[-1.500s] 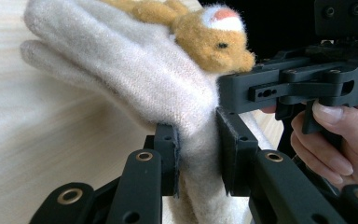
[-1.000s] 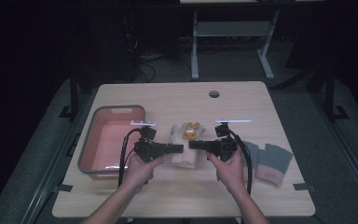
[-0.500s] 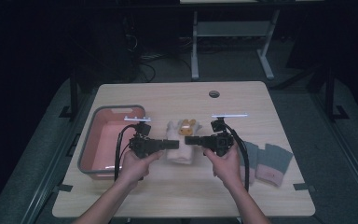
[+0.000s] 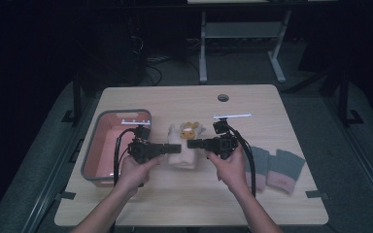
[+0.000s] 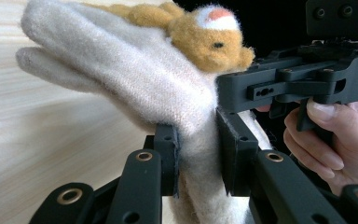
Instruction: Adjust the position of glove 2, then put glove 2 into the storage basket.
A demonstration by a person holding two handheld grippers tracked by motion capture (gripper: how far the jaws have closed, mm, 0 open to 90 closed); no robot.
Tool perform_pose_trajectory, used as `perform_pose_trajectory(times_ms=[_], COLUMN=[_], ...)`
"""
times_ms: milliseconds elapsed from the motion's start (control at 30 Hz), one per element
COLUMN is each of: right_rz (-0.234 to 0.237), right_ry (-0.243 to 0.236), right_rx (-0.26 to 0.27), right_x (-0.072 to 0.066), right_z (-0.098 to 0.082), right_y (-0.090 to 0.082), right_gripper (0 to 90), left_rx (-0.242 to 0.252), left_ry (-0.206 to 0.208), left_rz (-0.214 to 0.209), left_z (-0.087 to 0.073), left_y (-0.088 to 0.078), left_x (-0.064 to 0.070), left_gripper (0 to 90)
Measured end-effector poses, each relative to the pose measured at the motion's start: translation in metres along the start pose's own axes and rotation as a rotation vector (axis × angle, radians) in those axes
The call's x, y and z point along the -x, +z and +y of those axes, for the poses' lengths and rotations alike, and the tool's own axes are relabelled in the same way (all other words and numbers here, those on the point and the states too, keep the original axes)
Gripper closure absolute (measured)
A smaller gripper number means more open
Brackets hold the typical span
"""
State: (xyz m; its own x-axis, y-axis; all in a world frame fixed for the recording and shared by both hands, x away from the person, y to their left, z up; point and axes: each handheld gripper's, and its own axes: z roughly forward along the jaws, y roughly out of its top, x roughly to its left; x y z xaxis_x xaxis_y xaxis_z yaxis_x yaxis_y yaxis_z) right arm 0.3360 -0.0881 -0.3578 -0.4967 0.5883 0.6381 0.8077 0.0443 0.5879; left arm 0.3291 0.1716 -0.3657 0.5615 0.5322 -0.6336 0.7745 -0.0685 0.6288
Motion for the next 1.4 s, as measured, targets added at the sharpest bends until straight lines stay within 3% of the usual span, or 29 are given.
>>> perform_pose_trajectory(times_ms=[333, 733, 1400], right_rz=[0.002, 0.027, 0.092], right_ry=[-0.029, -0.026, -0.053], right_rx=[-0.005, -0.010, -0.006], right_x=[-0.012, -0.018, -0.046], right_z=[0.012, 0.023, 0.056], right_y=[0.005, 0.013, 0.044], right_gripper=[82.4, 82.4, 82.4], left_rx=[0.021, 0.041, 0.097], left_ry=[0.014, 0.012, -0.009], left_rz=[0.011, 0.020, 0.046], left_z=[0.007, 0.014, 0.033], left_y=[-0.015, -0.029, -0.077], left_x=[0.000, -0.004, -0.018], left_gripper=[71.6, 71.6, 71.6])
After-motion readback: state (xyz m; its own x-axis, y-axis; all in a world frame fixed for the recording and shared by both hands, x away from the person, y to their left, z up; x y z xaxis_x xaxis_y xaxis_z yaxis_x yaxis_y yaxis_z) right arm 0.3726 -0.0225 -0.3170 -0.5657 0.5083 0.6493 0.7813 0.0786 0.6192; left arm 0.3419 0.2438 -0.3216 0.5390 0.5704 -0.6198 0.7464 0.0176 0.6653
